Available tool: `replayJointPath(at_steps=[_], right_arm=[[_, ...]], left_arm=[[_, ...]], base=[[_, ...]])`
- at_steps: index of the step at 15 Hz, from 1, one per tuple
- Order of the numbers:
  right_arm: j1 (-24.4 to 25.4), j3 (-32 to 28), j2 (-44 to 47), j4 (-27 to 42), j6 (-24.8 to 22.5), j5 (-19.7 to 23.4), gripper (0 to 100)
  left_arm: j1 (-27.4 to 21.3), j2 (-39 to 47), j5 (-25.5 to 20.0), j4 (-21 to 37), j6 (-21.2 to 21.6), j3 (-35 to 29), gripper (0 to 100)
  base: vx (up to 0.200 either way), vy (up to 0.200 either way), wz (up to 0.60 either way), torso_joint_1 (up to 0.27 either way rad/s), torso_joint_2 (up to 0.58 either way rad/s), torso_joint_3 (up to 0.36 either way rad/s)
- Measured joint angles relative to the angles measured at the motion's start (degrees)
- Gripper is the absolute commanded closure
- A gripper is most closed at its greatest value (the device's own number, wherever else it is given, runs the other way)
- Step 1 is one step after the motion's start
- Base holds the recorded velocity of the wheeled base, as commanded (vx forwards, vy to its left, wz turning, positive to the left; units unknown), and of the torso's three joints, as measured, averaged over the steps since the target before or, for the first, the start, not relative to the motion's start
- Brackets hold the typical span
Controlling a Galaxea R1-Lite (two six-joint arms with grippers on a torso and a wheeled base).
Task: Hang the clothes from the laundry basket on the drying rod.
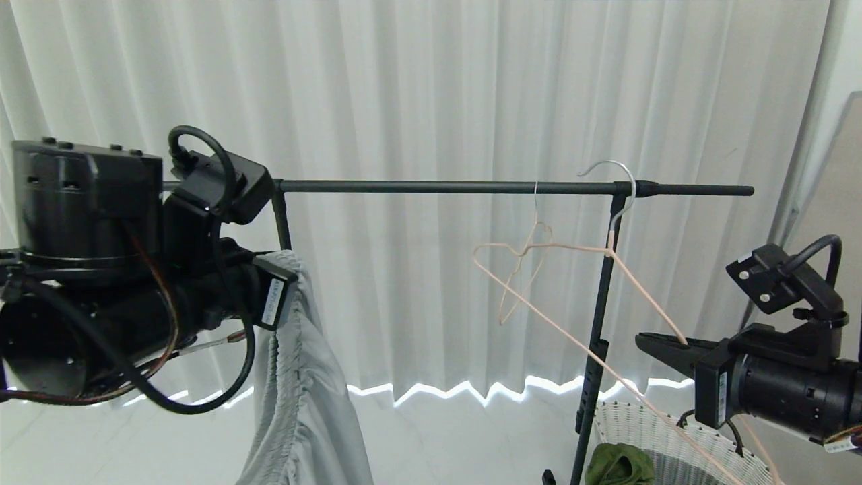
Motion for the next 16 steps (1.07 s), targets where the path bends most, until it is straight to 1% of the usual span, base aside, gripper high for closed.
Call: replayJointPath(at_steps=[2, 3, 5, 7, 8, 10, 11, 13, 16], right_arm=[[3.9, -1.0, 1.2, -0.7, 0.9, 0.4, 100], [6.1, -1.3, 2.2, -2.4, 1.3, 0.5, 100], [10.0, -1.7, 4.7, -6.4, 1.5, 0.5, 100], [13.5, -1.7, 6.6, -7.8, 2.3, 0.9, 100], [14.8, -1.7, 7.0, -7.9, 3.6, 1.4, 100], [17.0, -1.5, 6.7, -8.0, 6.1, 2.3, 100], [17.9, -1.3, 6.4, -8.0, 6.6, 2.4, 100], [19.3, -0.5, 5.5, -8.0, 6.8, 3.1, 100], [20.1, 0.4, 4.4, -8.0, 6.7, 5.2, 100]], left_arm=[[0.0, 3.1, 3.1, 0.0, 0.0, -2.7, 100], [0.2, 4.6, 4.3, 0.0, 0.0, -4.0, 100], [0.9, 7.1, 5.4, 0.0, 0.0, -6.4, 100], [1.2, 9.1, 6.9, 0.0, 0.0, -8.1, 100], [1.6, 10.0, 7.4, 0.0, -0.1, -8.6, 100], [3.0, 11.6, 7.6, 0.0, -0.1, -9.8, 100], [3.6, 12.3, 7.6, 0.0, 0.0, -10.4, 100], [4.7, 13.7, 7.6, 0.0, -0.1, -11.5, 100], [5.3, 14.9, 7.6, 0.0, -0.4, -11.8, 100]], base=[[0.000, 0.000, 0.00, 0.000, 0.00, 0.000], [0.000, 0.000, 0.00, 0.000, 0.00, 0.000], [0.000, 0.000, 0.00, 0.000, 0.00, 0.000], [0.000, 0.000, 0.00, 0.000, 0.00, 0.000], [0.000, 0.000, 0.00, 0.000, 0.00, 0.000], [0.000, 0.000, 0.00, 0.000, 0.00, 0.000], [0.000, 0.000, 0.00, 0.000, 0.00, 0.000], [0.000, 0.000, 0.00, 0.000, 0.00, 0.000], [0.000, 0.000, 0.00, 0.000, 0.00, 0.000]])
